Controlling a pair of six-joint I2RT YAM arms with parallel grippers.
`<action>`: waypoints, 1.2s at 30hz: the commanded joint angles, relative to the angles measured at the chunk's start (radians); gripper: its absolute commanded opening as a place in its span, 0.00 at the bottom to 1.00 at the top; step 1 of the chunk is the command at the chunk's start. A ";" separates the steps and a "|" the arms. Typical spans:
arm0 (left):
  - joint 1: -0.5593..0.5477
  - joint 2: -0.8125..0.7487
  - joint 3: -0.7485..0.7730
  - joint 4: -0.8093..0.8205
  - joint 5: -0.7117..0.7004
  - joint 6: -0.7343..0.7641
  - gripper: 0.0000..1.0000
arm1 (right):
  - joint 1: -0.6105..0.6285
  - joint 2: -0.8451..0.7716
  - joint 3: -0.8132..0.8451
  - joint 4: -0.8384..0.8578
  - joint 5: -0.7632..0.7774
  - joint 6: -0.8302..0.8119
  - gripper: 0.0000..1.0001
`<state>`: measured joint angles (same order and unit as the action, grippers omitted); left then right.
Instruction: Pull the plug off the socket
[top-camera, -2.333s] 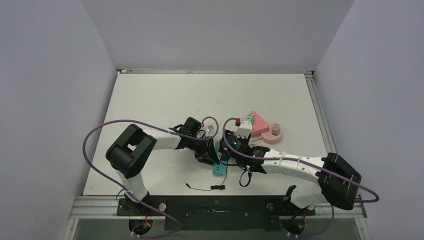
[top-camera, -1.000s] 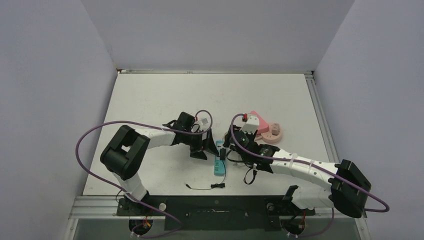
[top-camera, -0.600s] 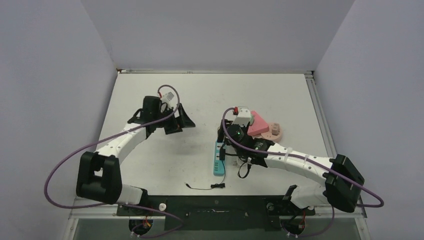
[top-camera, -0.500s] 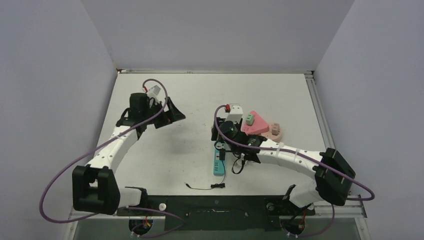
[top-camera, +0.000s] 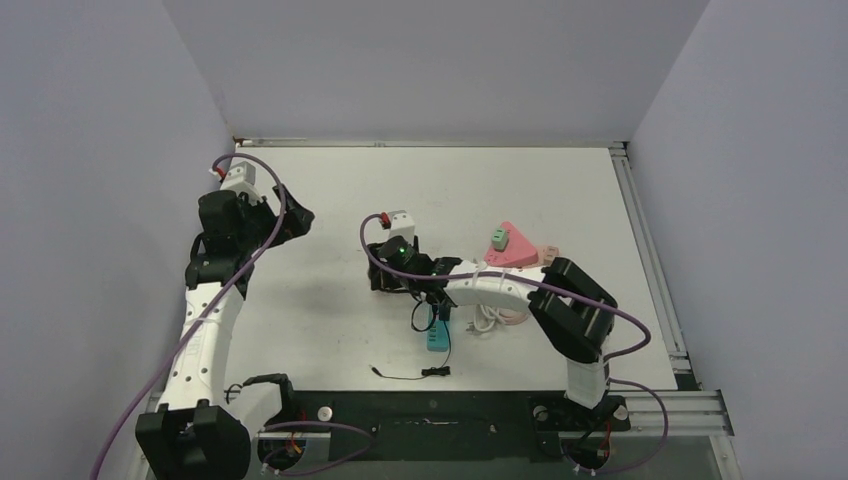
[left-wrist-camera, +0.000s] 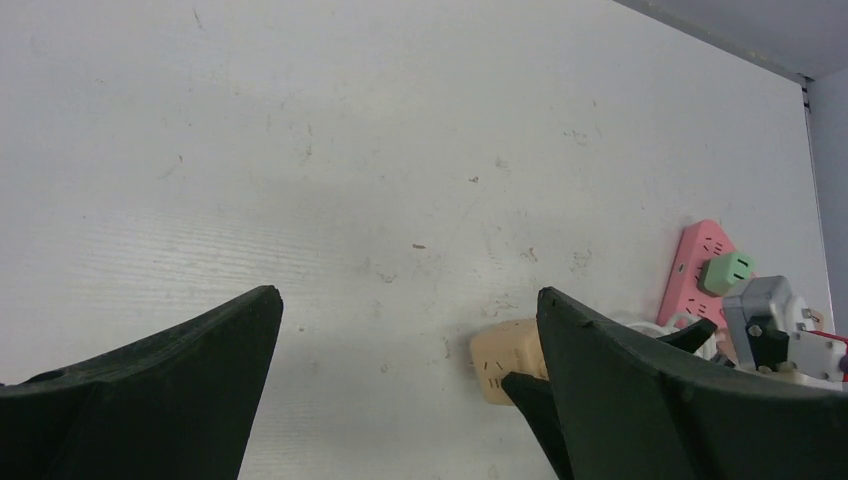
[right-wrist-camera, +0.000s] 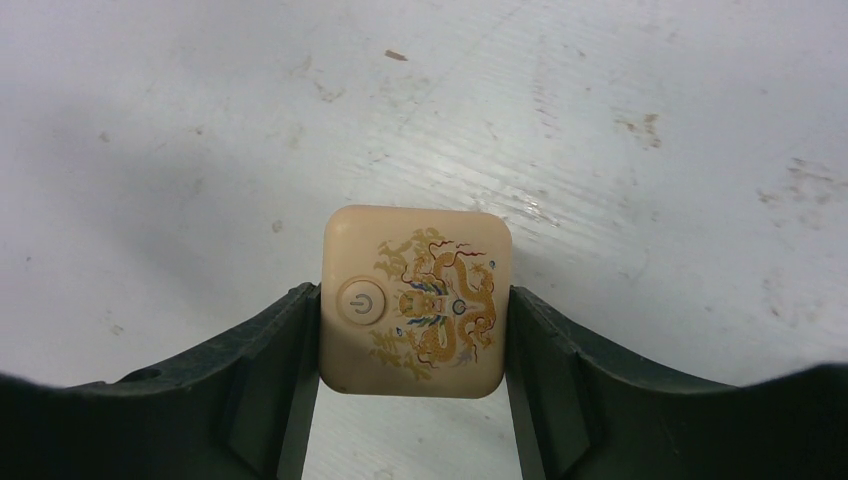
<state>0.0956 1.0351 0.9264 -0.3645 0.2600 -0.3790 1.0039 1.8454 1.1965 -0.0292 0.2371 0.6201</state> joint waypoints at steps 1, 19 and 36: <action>0.004 0.006 0.007 -0.013 0.014 0.025 0.97 | 0.015 0.066 0.123 0.081 -0.081 -0.001 0.06; 0.004 -0.005 -0.009 -0.005 0.030 0.023 0.97 | 0.020 0.281 0.325 0.062 -0.221 0.056 0.51; 0.000 0.008 -0.011 -0.004 0.044 0.006 0.97 | 0.014 0.178 0.300 0.032 -0.158 0.017 0.93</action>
<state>0.0952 1.0420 0.9188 -0.3840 0.2890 -0.3634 1.0218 2.1197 1.4887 -0.0051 0.0463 0.6552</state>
